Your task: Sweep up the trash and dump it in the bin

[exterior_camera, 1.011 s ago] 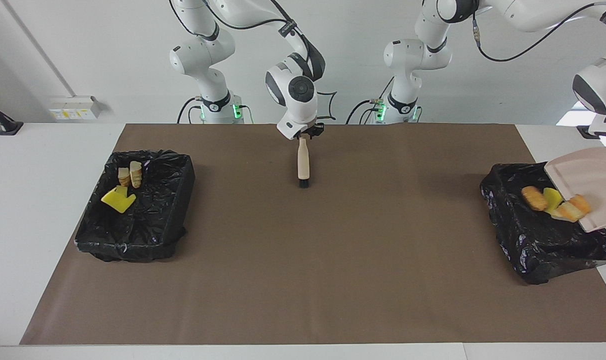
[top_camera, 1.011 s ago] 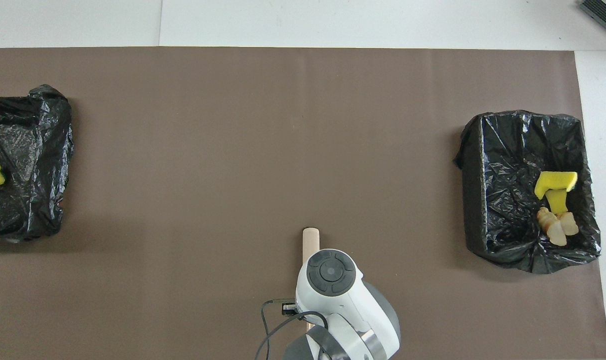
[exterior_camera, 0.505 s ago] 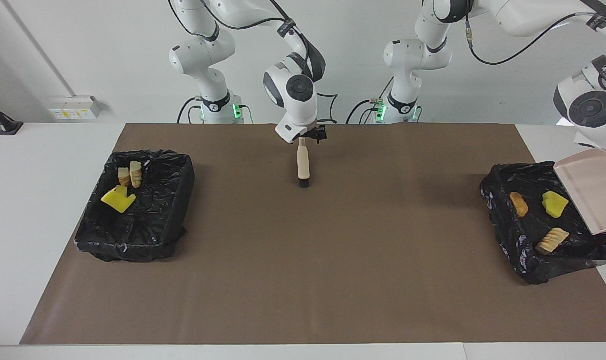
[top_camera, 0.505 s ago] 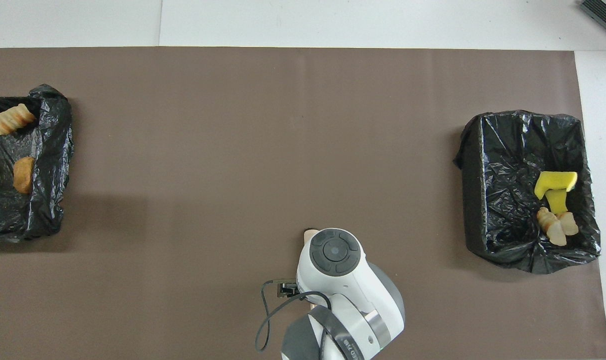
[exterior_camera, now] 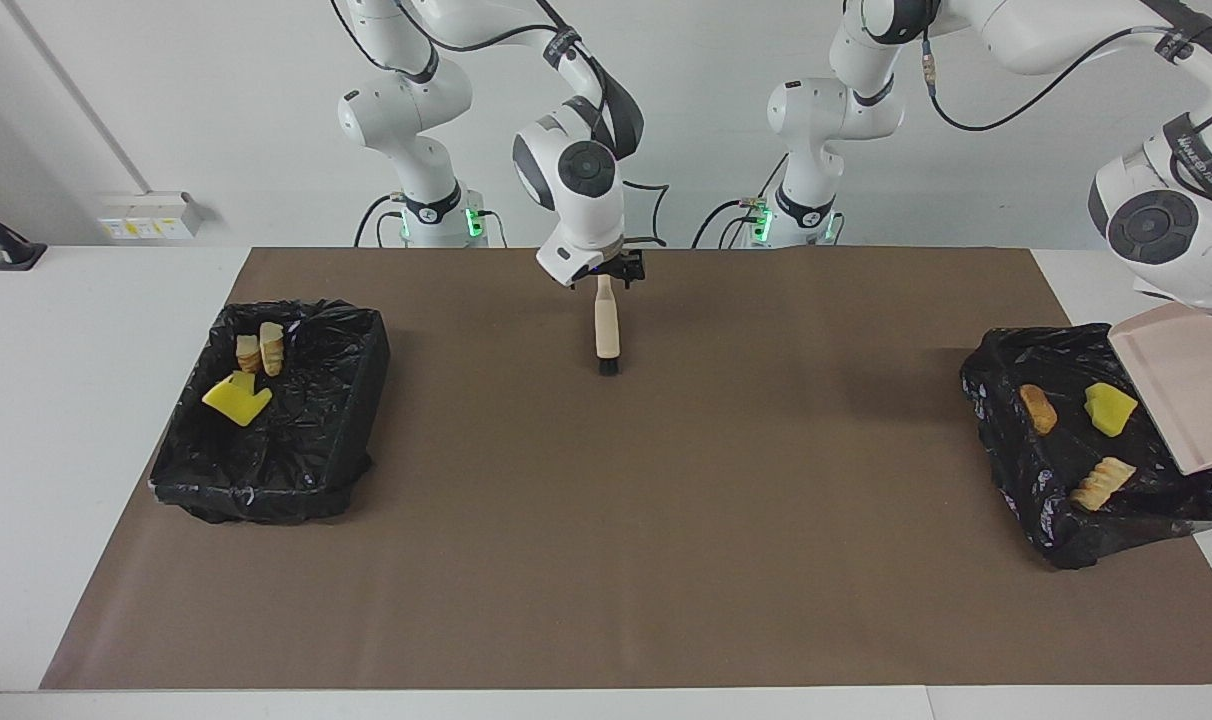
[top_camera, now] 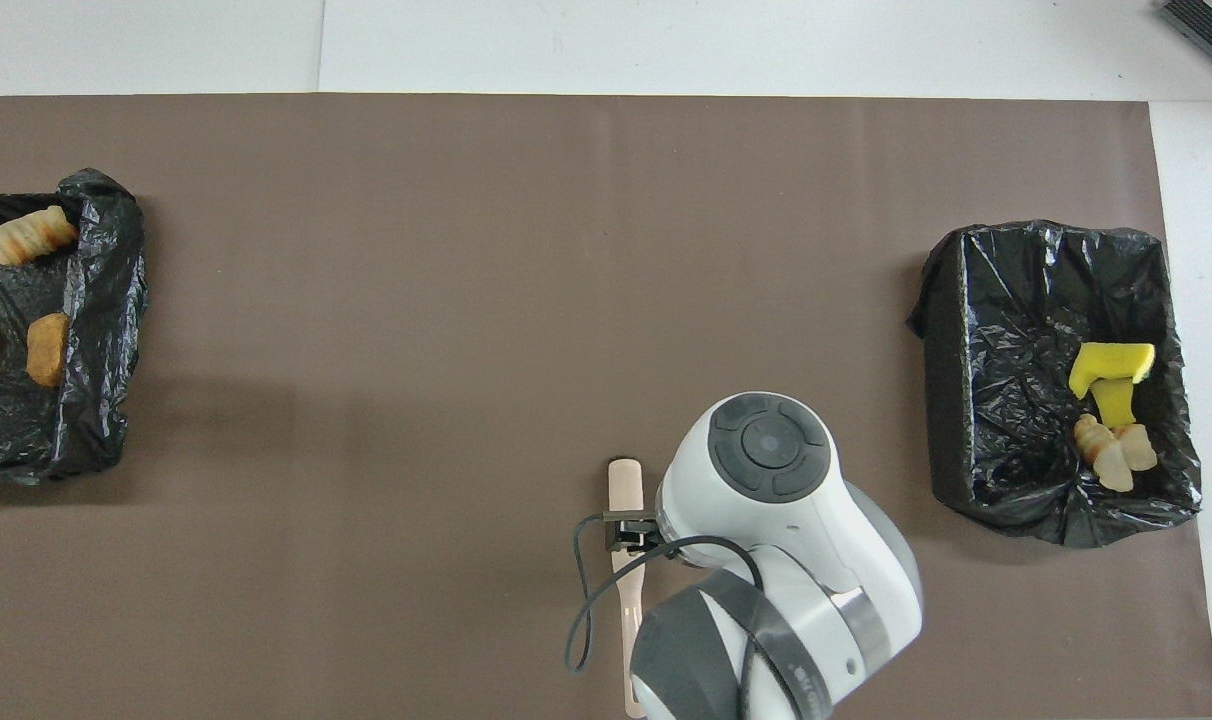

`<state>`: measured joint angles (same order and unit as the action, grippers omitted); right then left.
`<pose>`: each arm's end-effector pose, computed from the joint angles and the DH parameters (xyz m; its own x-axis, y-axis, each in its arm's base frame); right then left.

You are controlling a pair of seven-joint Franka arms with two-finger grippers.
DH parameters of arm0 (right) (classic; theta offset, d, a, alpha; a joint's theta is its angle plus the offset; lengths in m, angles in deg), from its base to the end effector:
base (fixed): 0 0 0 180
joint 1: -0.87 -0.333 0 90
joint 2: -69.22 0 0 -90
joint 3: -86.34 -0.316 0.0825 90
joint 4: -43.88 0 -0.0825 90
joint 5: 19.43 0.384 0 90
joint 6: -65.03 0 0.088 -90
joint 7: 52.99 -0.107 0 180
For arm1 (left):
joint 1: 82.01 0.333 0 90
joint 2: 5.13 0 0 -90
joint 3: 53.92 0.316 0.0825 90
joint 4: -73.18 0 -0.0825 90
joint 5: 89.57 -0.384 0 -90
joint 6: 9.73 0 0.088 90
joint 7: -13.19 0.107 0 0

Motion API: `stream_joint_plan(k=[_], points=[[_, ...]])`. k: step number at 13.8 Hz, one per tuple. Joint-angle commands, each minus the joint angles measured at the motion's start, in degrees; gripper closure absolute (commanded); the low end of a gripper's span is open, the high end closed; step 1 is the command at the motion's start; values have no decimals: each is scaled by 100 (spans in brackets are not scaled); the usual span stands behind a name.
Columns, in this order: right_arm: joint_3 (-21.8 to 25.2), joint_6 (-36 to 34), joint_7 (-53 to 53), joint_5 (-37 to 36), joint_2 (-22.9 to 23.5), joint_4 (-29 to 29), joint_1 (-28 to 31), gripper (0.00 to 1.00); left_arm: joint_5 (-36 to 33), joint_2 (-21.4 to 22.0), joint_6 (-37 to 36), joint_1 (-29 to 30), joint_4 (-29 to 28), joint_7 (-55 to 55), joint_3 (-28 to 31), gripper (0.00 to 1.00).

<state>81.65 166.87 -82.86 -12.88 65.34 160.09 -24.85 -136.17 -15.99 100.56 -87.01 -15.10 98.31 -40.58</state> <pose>0.4386 0.2696 0.4634 0.9776 -0.0250 -0.2088 -0.0245 -0.9997 0.0046 0.6300 0.1299 0.5870 0.0660 -0.6720 -0.7376 -0.9878 0.0603 -0.1433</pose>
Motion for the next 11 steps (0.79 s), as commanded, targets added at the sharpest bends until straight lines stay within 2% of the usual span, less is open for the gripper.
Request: stream_joint_plan(k=[1, 3, 5, 7, 9, 11], points=[[3, -418, 673, -268, -298, -414, 725, 0, 799, 66, -323, 26, 57, -450, -522, 100], [284, -586, 1541, -740, -316, -922, 1217, 0, 1371, 101, -412, -44, -197, -1074, -762, 100], [775, -666, 2465, -927, -237, -1328, 1324, 0, 1583, 31, -578, -36, -207, -2109, -1278, 100], [1240, -631, 2705, -980, -219, -1486, 1377, 0, 1986, -30, -666, -44, -207, -3120, -1666, 100], [1384, -683, 2715, -971, -149, -1742, 1639, 0, 2260, -302, -842, -62, -198, -4409, -2209, 100], [1366, -692, 2697, -893, -158, -1725, 1807, 0, 2322, -793, -720, -62, -163, -6218, -2878, 100]])
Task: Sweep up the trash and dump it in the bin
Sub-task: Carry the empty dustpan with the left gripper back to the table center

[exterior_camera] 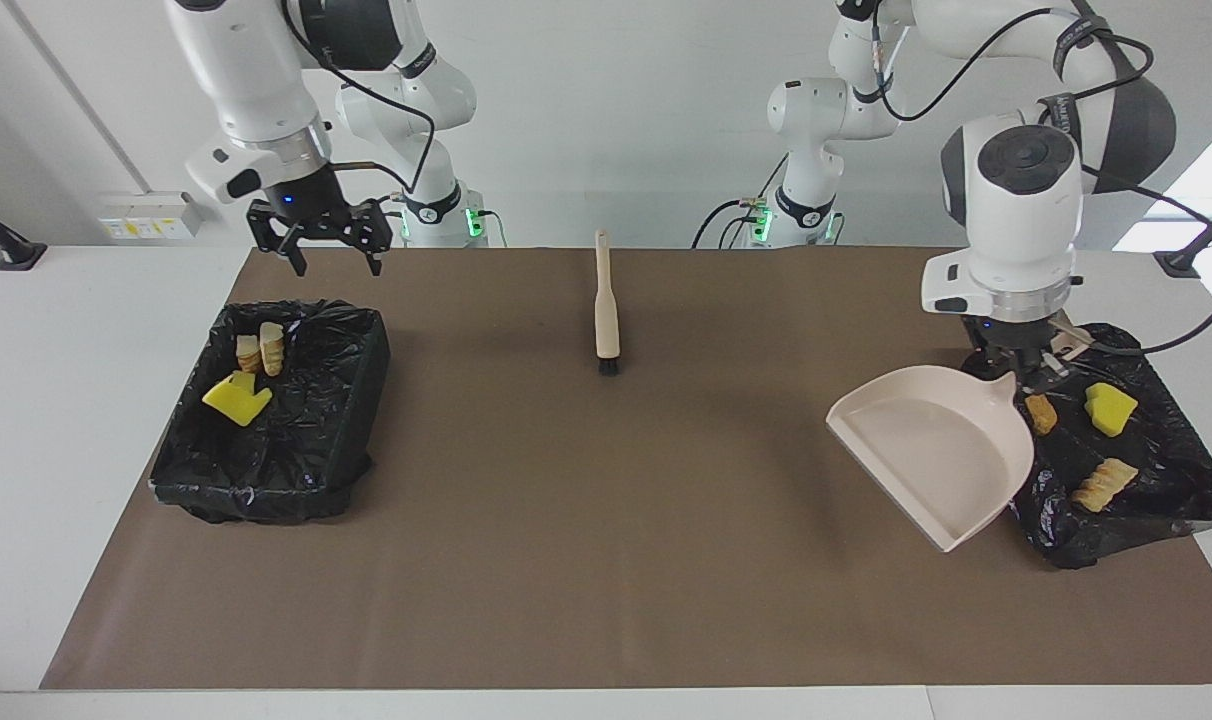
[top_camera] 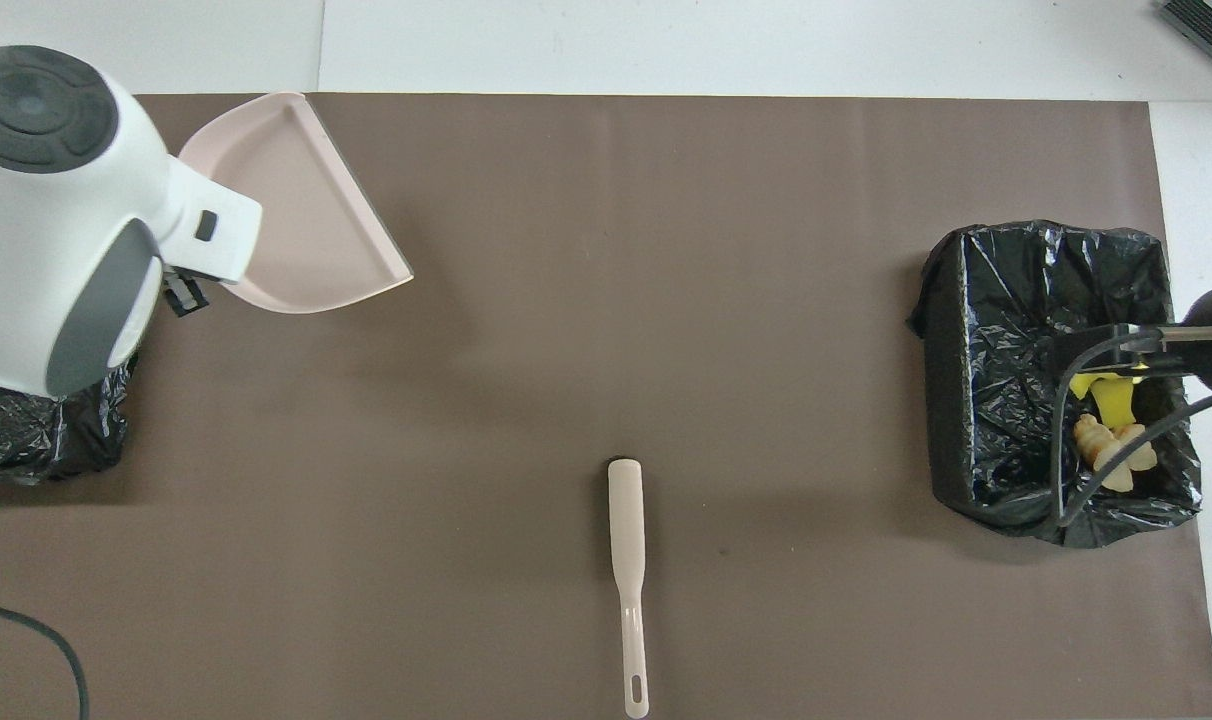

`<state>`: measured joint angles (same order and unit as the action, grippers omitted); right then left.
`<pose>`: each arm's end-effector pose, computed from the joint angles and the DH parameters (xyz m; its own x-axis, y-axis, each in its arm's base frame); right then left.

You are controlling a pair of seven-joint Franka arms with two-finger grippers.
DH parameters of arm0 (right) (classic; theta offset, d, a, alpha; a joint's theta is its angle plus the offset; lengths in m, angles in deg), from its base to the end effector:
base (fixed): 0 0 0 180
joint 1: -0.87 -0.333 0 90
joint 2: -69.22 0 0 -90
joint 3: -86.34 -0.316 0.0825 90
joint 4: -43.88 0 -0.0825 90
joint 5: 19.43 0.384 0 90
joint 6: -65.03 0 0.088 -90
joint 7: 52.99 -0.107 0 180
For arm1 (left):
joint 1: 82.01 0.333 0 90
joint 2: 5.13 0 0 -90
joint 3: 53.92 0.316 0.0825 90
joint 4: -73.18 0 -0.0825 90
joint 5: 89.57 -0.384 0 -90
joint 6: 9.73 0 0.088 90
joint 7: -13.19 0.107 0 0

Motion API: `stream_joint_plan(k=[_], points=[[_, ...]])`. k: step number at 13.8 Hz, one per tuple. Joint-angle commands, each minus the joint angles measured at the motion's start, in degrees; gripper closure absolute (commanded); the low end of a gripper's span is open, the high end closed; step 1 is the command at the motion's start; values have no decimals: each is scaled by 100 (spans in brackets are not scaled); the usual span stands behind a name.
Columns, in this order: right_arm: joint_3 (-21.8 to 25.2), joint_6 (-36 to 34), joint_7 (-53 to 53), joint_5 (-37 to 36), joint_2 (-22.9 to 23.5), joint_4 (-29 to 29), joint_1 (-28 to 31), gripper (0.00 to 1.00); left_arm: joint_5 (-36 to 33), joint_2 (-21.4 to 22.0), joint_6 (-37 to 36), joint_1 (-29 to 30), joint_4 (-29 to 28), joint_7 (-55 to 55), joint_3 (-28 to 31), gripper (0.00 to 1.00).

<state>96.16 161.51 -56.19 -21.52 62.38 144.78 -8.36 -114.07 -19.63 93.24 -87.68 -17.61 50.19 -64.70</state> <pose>0.5260 -0.0139 0.6075 0.9972 -0.0616 0.0413 -0.0622 -0.9980 0.0138 0.6229 -0.1356 0.4944 0.5243 -0.8121 -0.2561 -0.8470 -0.4666 -0.2546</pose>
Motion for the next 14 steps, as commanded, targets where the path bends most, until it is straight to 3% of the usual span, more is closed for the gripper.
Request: stream_joint_plan(k=[1, 5, 9, 11, 12, 14], points=[[-94, -156, 39, -11, 130, -185, 245, 0, 182, -640, 82, -4, 105, -2302, -739, 100], [-496, -253, 48, -11, 77, -97, 596, 0, 612, -1264, 312, -118, 463, -4532, -1584, 100], [-385, -182, 30, -2, 103, -114, 467, 0, 824, -1809, 872, -584, 930, -6411, -1752, 100], [-270, -200, 13, -2, 86, -114, 361, 0, 815, -2440, 918, -847, 1656, -7238, -1814, 100], [-270, -174, -13, -2, 86, -123, 360, 0, 798, -2713, 927, -987, 1948, -7390, -1814, 100], [-270, -182, -5, -2, 95, -123, 378, 0, 789, -2813, 909, -1077, 2047, -7558, -1805, 100]])
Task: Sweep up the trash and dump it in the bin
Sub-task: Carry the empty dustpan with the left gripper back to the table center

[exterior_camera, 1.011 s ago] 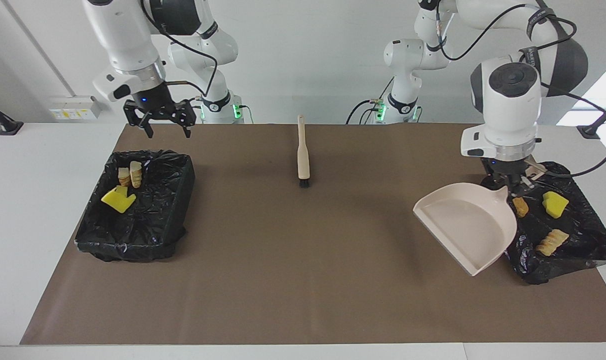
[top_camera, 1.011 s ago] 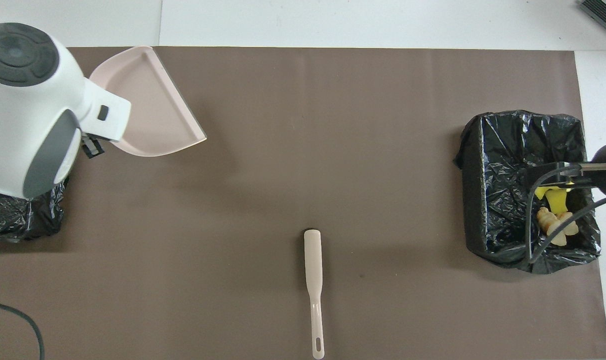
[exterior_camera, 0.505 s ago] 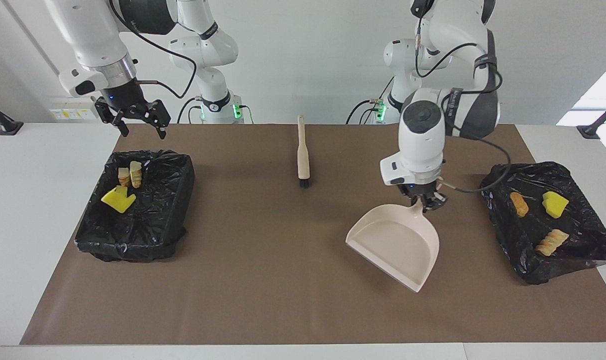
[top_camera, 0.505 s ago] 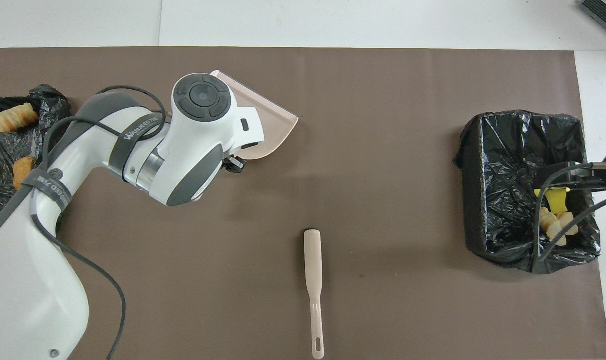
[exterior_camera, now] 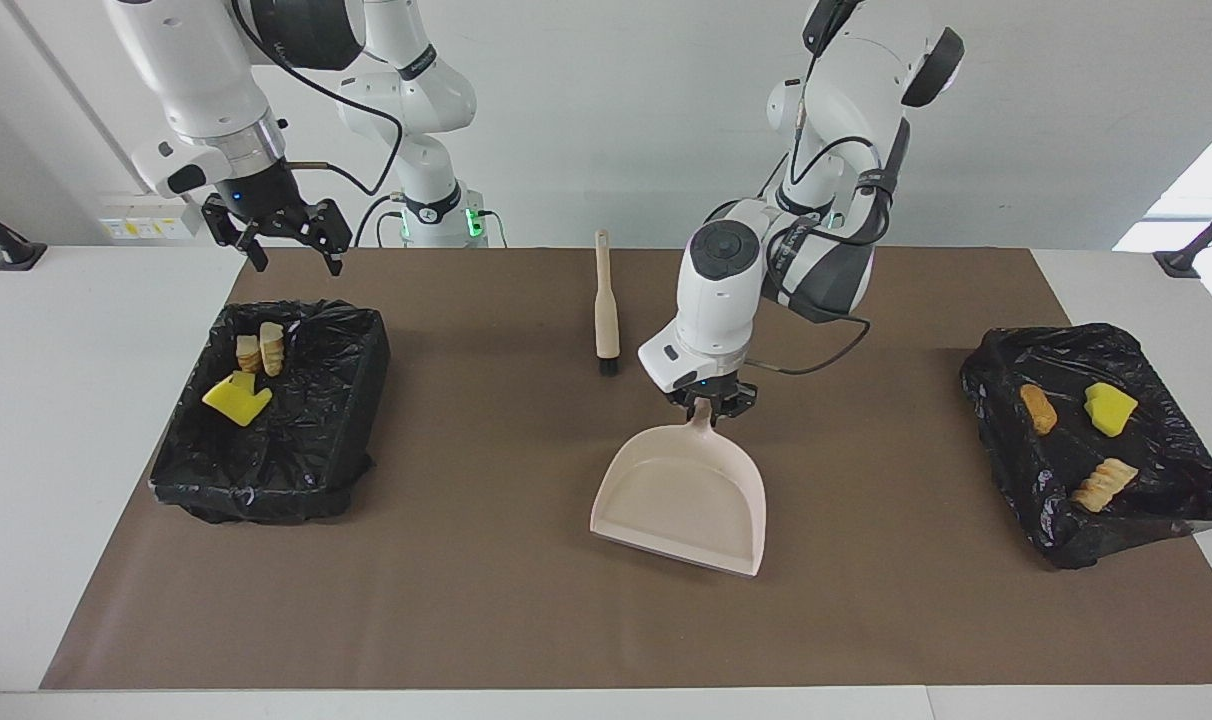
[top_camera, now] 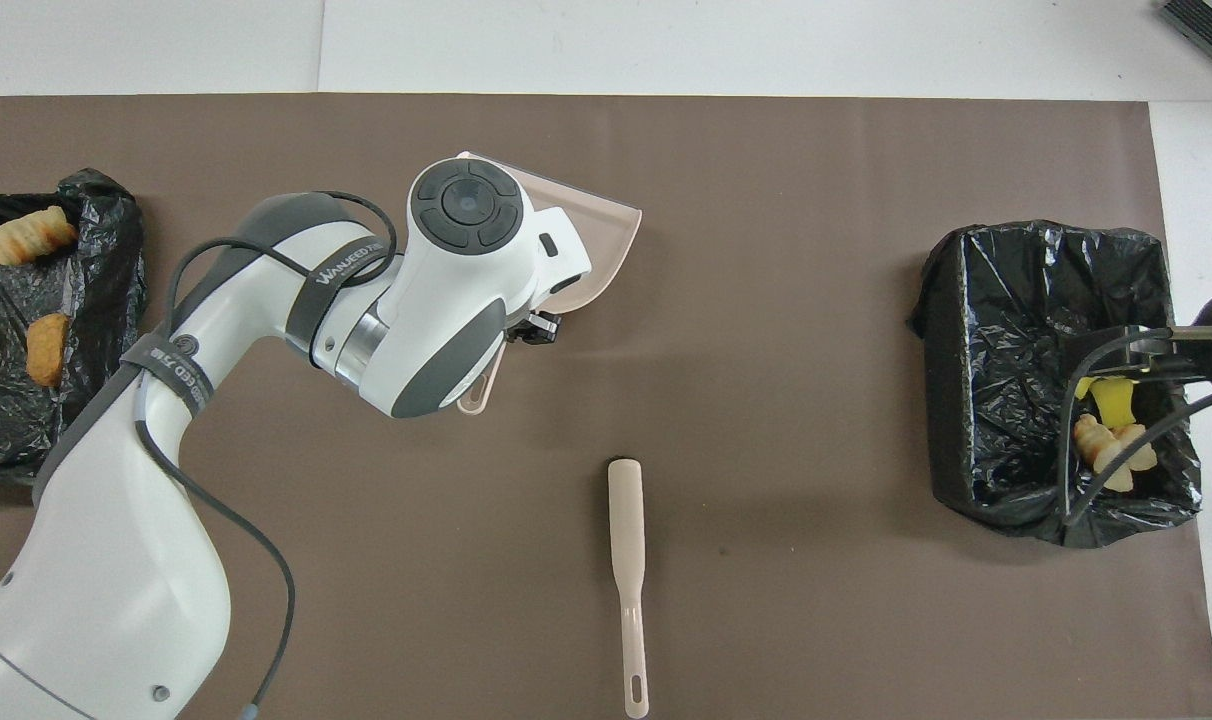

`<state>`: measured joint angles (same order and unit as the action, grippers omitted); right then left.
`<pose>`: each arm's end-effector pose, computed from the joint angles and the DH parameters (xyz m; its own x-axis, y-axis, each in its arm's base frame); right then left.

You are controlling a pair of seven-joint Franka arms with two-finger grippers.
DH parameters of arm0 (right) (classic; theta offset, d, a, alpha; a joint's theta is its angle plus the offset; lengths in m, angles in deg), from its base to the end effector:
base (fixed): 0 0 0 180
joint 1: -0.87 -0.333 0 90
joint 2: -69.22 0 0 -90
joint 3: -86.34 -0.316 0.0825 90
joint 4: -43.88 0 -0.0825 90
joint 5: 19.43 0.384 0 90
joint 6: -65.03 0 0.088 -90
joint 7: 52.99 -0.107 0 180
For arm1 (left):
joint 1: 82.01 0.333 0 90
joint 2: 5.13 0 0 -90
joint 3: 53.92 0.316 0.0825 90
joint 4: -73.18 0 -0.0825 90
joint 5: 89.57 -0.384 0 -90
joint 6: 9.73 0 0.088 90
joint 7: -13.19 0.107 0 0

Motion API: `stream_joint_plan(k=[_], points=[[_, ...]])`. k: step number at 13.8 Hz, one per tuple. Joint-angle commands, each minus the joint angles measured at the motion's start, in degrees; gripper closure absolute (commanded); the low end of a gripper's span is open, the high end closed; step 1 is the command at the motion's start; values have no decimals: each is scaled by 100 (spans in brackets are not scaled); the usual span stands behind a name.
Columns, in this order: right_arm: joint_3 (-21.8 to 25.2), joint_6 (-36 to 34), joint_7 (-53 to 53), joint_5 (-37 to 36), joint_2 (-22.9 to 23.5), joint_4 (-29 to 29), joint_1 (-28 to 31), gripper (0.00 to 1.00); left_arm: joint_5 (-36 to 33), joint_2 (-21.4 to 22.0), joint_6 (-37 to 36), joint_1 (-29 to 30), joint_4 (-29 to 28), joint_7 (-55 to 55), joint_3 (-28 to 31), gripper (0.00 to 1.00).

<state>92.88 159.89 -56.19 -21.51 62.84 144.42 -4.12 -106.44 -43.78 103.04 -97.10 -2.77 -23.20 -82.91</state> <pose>0.5250 -0.0209 0.6043 0.9968 -0.0792 0.0128 -0.0794 -0.9966 0.0229 0.5914 -0.4280 0.3750 0.9901 -0.1387 0.0216 -0.1397 -0.9887 0.0548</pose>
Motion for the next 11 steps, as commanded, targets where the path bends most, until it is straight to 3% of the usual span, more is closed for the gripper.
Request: stream_joint_plan(k=[1, 3, 4, 5, 6, 7, 9, 11], points=[[50, -81, 4, -3, 39, -87, -37, 0, 25, -398, -53, -134, 555, -210, 16, 100], [24, -73, -5, -3, 39, -96, -46, 0, -1, -424, 17, -125, 511, -184, 16, 100], [23, -73, 4, -3, 39, -96, -46, 0, -27, -416, 8, -151, 511, -184, 16, 86], [23, -73, 4, -3, 39, -96, -46, 0, -53, -407, -35, -160, 511, -193, 16, 51], [23, -73, 4, -3, 39, -96, -46, 0, -54, -407, -1, -160, 511, -193, 25, 8], [23, -73, 4, -3, 39, -96, -46, 0, -62, -390, -9, -160, 502, -184, 34, 0], [23, -73, -5, -3, 39, -96, -46, 0, -80, -241, -18, -99, 493, -175, 60, 0], [23, -73, 4, -11, 39, -96, -46, 0, -10, 319, -132, -29, 127, -131, 130, 0]])
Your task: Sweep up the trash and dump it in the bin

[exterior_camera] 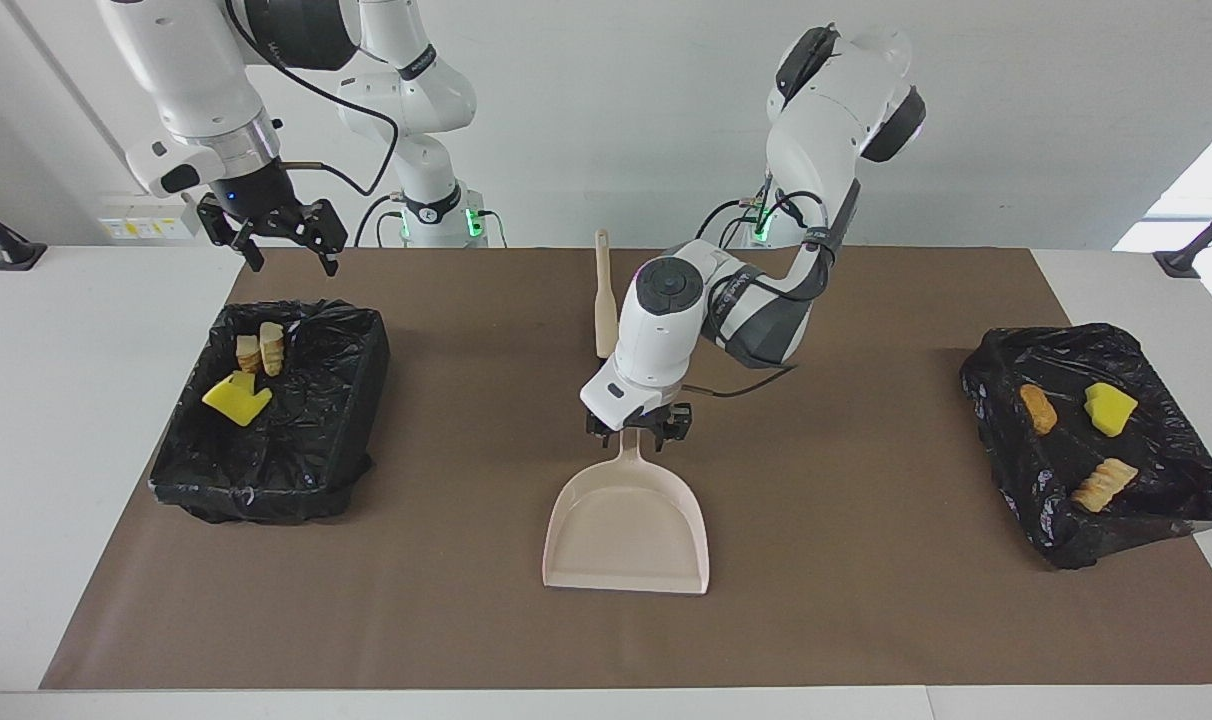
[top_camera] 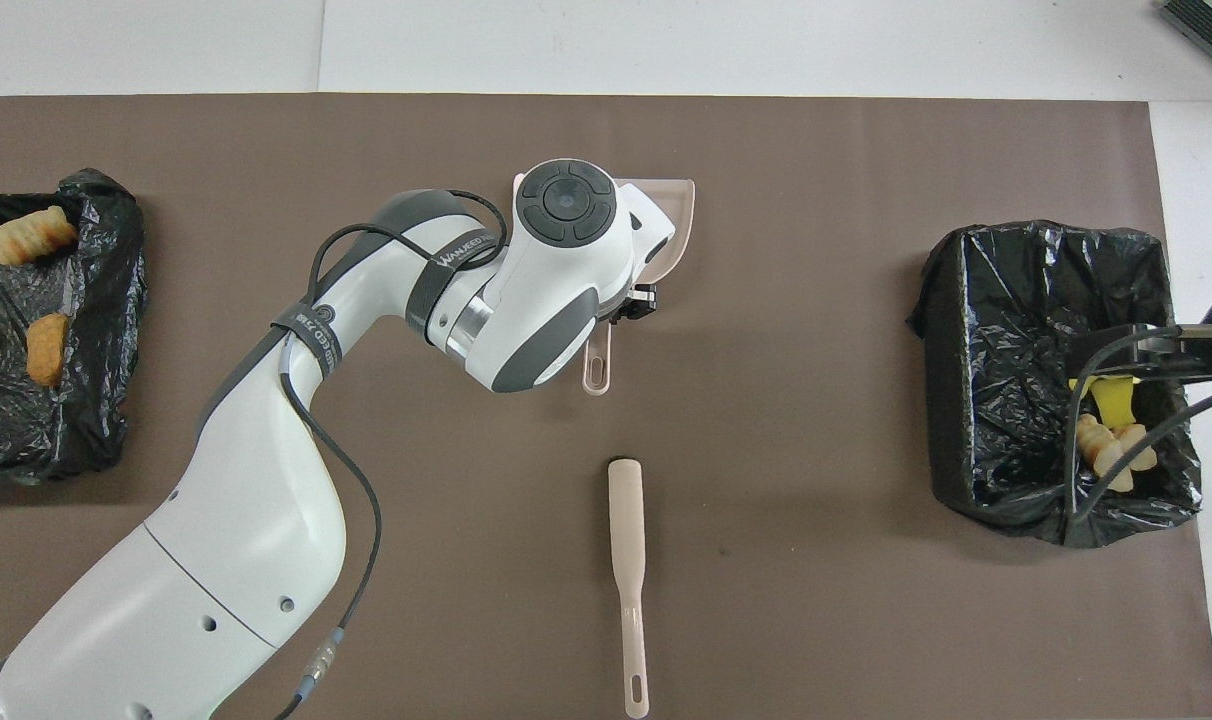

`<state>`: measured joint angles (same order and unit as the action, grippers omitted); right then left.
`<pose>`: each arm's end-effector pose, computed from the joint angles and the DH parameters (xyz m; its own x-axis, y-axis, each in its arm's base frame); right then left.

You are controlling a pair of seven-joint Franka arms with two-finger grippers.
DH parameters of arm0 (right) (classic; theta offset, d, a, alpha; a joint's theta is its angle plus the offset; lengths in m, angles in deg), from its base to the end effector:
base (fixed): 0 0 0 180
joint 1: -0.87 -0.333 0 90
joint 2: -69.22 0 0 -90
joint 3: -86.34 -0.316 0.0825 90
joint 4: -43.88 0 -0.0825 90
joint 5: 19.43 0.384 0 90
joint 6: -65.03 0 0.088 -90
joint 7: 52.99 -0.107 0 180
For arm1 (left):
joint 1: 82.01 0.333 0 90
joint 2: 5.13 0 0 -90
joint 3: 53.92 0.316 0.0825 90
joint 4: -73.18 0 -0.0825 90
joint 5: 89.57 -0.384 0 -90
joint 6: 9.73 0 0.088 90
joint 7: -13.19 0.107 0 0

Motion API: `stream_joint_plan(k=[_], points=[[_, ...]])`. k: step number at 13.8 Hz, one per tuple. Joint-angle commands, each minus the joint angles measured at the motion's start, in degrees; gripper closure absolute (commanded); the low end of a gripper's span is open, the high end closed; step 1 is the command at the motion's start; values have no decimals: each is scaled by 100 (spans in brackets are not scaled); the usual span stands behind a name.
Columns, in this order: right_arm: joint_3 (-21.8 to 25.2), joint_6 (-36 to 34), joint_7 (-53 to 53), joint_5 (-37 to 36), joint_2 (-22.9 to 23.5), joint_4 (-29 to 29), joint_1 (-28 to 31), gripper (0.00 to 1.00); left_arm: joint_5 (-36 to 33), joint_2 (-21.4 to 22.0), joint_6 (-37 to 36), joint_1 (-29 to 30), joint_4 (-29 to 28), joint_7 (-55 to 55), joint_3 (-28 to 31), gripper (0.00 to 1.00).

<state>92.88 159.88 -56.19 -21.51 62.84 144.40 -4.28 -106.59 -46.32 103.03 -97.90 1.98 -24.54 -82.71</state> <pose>0.5250 -0.0194 0.6045 0.9970 -0.0764 0.0130 -0.0767 -0.9968 0.0229 0.6061 -0.4334 0.3819 0.9939 -0.1009 0.0450 -0.1045 -0.9908 0.0858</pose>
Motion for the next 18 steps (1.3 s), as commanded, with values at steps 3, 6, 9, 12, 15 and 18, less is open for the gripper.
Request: stream_joint_plan(k=[3, 6, 9, 12, 15, 18], points=[[23, -72, 4, -11, 39, -94, -30, 0, 14, 1681, -323, 121, -1288, 186, 775, 0], [23, -72, 4, -3, 39, -94, -30, 0, 433, 2647, -587, 340, -1887, 1229, 1216, 0], [23, -72, -5, -3, 39, -94, -30, 0, 1645, 3501, -1183, 341, -1977, 2766, 2304, 0], [23, -72, -5, -3, 39, -94, -30, 0, 1947, 4169, -1922, 385, -1924, 3683, 2965, 0], [23, -72, 4, -3, 39, -94, -30, 0, 1913, 4426, -2783, 683, -1618, 4053, 3028, 0], [23, -72, -5, -3, 39, -94, -30, 0, 1886, 4339, -3312, 1218, -1109, 4379, 2696, 0]])
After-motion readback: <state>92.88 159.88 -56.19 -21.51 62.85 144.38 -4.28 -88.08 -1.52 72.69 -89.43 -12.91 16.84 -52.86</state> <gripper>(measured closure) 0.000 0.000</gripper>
